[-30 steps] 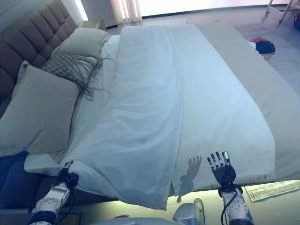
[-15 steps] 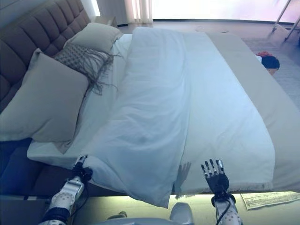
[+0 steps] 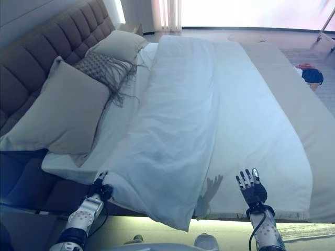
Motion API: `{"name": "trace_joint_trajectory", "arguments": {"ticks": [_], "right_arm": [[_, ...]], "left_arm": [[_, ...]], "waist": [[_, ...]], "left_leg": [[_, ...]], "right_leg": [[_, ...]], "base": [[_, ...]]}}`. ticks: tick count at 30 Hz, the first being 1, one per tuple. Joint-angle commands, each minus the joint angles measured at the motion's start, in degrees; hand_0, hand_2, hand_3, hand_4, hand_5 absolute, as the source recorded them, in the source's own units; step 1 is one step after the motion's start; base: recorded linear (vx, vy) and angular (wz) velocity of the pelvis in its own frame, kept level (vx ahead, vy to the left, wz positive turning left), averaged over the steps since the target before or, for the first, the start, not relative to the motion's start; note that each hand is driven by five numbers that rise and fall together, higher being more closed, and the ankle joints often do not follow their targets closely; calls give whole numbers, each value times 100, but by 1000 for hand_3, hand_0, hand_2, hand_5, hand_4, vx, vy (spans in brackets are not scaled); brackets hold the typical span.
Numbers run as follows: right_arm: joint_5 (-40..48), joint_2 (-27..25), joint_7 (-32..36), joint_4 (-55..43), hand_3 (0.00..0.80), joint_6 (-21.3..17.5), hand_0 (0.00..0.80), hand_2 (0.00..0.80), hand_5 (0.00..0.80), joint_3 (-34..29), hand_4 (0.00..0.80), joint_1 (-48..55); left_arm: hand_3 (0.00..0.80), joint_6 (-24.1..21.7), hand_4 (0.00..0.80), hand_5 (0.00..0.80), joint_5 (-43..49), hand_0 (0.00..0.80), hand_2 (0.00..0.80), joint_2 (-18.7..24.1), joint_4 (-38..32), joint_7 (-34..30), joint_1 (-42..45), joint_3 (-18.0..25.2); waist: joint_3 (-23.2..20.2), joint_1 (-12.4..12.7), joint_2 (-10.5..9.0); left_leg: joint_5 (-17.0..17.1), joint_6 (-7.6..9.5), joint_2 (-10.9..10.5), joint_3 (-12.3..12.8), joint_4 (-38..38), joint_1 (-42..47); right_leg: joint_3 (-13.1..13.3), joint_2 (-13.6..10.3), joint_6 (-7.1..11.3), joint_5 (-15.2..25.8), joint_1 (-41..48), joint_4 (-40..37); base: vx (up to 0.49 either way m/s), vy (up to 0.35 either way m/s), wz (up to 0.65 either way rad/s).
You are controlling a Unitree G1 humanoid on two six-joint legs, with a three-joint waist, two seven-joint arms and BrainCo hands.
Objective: Make the bed neatly
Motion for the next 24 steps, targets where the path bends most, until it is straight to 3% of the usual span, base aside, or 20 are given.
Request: {"name": "trace_joint_trajectory", "arguments": {"ticks": [1, 3, 4, 7, 10, 14, 16, 20, 24], "right_arm": [[-40, 107, -14, -169, 0, 12, 0, 0, 0, -98, 0, 111], [-82, 121, 137, 39, 0, 88, 0, 0, 0, -16, 0, 99], [-29, 110, 244, 246, 0, 96, 0, 0, 0, 39, 0, 51], [118, 158, 307, 545, 0, 100, 0, 0, 0, 114, 0, -123], [120, 207, 318, 427, 0, -108, 0, 0, 0, 158, 0, -21], [327, 81, 377, 277, 0, -343, 0, 0, 0, 248, 0, -164], [518, -17, 432, 263, 0, -509, 0, 0, 0, 328, 0, -379], [737, -142, 482, 247, 0, -586, 0, 0, 0, 455, 0, -710], [818, -121, 457, 108, 0, -642, 0, 0, 0, 539, 0, -802]], "left_arm": [[800, -503, 800, 800, 161, 800, 800, 872, -64, -155, 17, 524], [800, -618, 800, 800, -22, 800, 800, 928, 29, -223, 93, 514], [800, -673, 800, 800, -106, 800, 800, 963, 67, -264, 120, 537], [800, -703, 800, 800, -279, 800, 800, 915, 80, -361, 187, 568], [800, -706, 800, 800, -408, 800, 800, 788, 79, -226, 192, 469], [800, -1082, 800, 800, -183, 800, 800, 685, 345, -48, -10, 142], [800, -1128, 800, 800, -622, 800, 800, 643, 630, 32, -214, 7], [800, -1348, 800, 800, -738, 800, 800, 517, 1413, 258, -422, -23], [800, -1243, 800, 800, -469, 800, 800, 477, 2149, 537, -529, -55]], "waist": [[-16, 91, -162], [-55, 44, -210], [-67, 77, -228], [7, 220, -183], [126, 257, -170], [439, 225, -186], [635, 211, -181], [851, 153, -201], [927, 144, -280]], "left_leg": [[-91, 407, -278, -129, 437, -184], [-76, 264, -167, -165, 365, -157], [-79, 195, -20, -105, 341, -165], [38, 58, 379, -128, 305, -363], [197, -42, 551, -270, 270, -604], [356, -85, 547, -490, 262, -1109], [437, -93, 486, -580, 309, -1463], [519, -99, 457, -609, 471, -1946], [570, -77, 415, -656, 562, -2308]], "right_leg": [[371, -413, 184, 752, -119, -181], [585, -353, 307, 1004, 172, -1213], [553, -276, 355, 1041, 233, -1465], [453, -120, 402, 926, 102, -1318], [298, -65, 367, 865, -41, -1233], [216, -80, 347, 874, -486, -1112], [215, -96, 325, 910, -804, -1041], [257, -127, 301, 939, -1276, -872], [289, -156, 299, 971, -1595, -778]], "base": [[103, -174, -20], [74, -223, -26], [-9, -237, -21], [-64, -212, -10], [-41, -111, 9], [-177, -14, 24], [-264, 52, 12], [-139, 72, 10], [-78, 14, 4]]}}
